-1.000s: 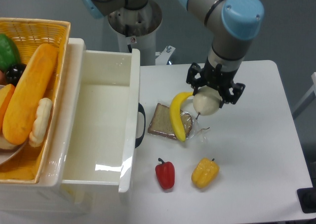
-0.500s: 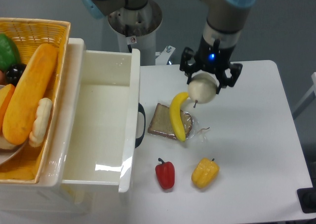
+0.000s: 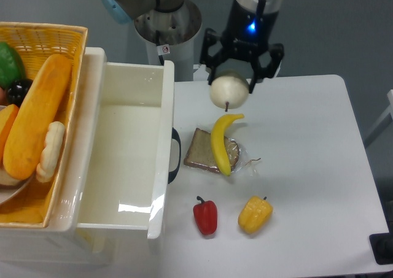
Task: Place the pear in the upper white drawer
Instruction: 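Carry the pear over the open white drawer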
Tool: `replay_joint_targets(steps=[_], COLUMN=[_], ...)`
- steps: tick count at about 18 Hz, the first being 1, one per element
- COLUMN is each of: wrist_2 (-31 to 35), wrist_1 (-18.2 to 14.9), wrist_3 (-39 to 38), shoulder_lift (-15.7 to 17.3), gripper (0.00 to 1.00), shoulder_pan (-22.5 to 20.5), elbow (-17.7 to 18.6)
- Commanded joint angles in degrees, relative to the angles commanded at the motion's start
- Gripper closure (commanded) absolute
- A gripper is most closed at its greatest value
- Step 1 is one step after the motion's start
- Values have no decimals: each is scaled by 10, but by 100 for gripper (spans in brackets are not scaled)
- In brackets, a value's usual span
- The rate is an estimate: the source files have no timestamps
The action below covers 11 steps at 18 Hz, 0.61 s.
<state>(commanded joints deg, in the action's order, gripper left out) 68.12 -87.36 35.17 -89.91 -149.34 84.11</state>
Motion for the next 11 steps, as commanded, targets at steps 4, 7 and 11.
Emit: replay_joint_targets(steps=[4, 7, 11], wrist_2=[-2, -4, -4], wrist_1=[0, 0, 0], wrist_3=[-18, -19, -22], shoulder_lift=[12, 11, 5], gripper=[47, 47, 43], shoulder_pan=[48, 73, 99], elbow=[21, 30, 33])
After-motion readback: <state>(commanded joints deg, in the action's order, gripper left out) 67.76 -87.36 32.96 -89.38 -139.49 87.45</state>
